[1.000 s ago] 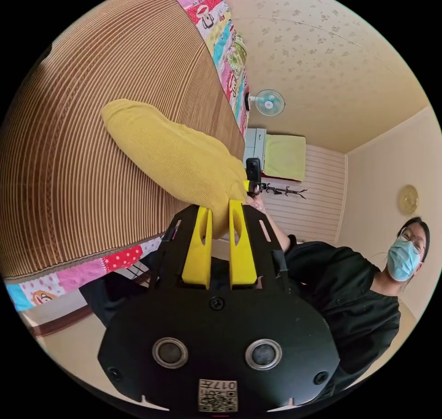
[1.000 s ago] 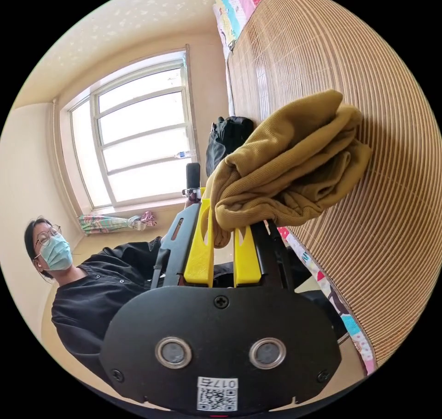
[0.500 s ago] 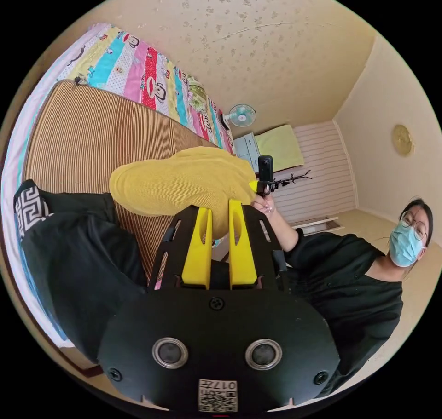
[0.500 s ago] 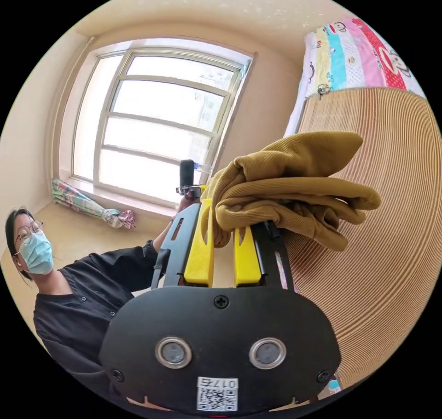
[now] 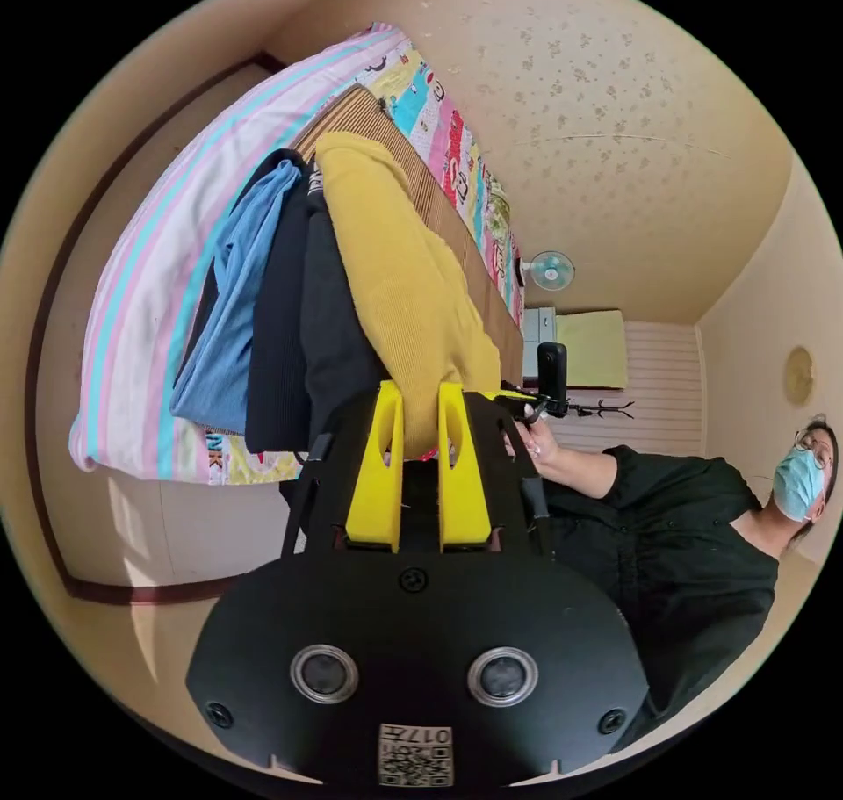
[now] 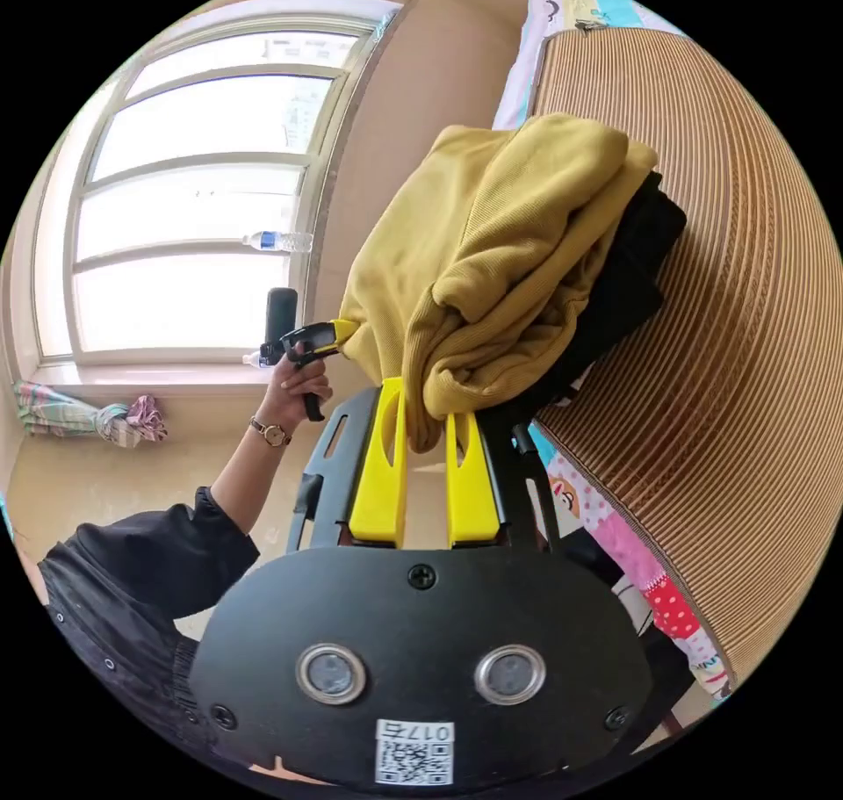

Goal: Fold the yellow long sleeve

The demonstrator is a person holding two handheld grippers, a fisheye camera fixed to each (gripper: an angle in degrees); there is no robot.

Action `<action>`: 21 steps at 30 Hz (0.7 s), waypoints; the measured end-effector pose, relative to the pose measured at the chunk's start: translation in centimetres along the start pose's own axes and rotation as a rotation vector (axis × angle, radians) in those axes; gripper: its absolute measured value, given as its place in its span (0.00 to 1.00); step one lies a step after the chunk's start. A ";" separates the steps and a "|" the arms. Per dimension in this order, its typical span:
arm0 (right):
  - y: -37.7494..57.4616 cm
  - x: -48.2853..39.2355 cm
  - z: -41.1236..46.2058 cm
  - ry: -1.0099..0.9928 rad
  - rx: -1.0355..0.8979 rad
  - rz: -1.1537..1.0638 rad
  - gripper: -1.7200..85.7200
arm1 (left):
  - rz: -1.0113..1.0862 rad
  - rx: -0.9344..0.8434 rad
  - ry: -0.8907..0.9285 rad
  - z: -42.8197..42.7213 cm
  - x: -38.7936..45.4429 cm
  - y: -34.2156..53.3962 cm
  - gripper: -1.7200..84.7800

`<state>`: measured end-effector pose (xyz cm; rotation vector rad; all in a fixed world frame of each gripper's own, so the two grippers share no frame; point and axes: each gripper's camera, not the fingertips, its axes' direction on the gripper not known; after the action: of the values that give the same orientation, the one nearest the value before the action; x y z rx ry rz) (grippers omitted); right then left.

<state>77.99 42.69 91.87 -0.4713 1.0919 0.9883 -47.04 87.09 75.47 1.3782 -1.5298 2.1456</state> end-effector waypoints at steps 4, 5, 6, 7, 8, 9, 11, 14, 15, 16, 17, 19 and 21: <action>-0.6 -1.9 2.1 0.057 -0.142 -0.143 0.12 | -0.023 0.134 0.049 -0.6 -1.4 2.1 0.09; -0.5 -2.6 2.5 0.088 -0.199 -0.191 0.12 | -0.033 0.159 0.054 -0.7 -1.6 2.4 0.09; -0.3 -2.9 2.7 0.106 -0.227 -0.215 0.12 | -0.037 0.174 0.055 -0.6 -1.6 2.5 0.09; 0.3 -3.5 2.9 0.145 -0.262 -0.259 0.12 | -0.036 0.175 0.053 -0.4 -1.5 2.4 0.09; 1.0 -4.0 2.8 0.176 -0.278 -0.292 0.12 | -0.033 0.174 0.034 -0.2 -1.2 2.5 0.09; 1.3 -4.2 2.7 0.188 -0.281 -0.305 0.12 | -0.026 0.182 0.011 -0.2 -0.7 2.7 0.09; 2.6 -5.2 1.5 0.241 -0.229 -0.333 0.10 | -0.022 0.228 0.006 -0.5 -0.2 3.7 0.08; 3.5 -7.0 0.0 0.286 -0.076 -0.345 0.11 | -0.026 0.351 0.051 -0.9 0.4 6.3 0.12; 3.4 -7.3 0.1 0.290 -0.060 -0.338 0.11 | -0.024 0.351 0.029 0.0 1.0 6.8 0.15; 3.2 -7.5 0.5 0.294 -0.042 -0.323 0.11 | -0.025 0.348 0.001 0.7 1.4 7.0 0.16; 3.0 -7.7 1.2 0.303 -0.028 -0.308 0.12 | -0.034 0.341 -0.066 2.2 2.1 7.1 0.18; 2.3 -7.8 2.3 0.311 0.000 -0.283 0.12 | -0.059 0.338 -0.141 5.0 2.6 7.0 0.19; 1.3 -8.0 3.2 0.307 0.023 -0.263 0.12 | -0.136 0.346 -0.167 8.4 1.1 6.4 0.15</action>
<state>77.61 42.33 100.61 -0.7451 1.2751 0.6838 -46.62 76.94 72.46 1.7531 -1.1065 2.3374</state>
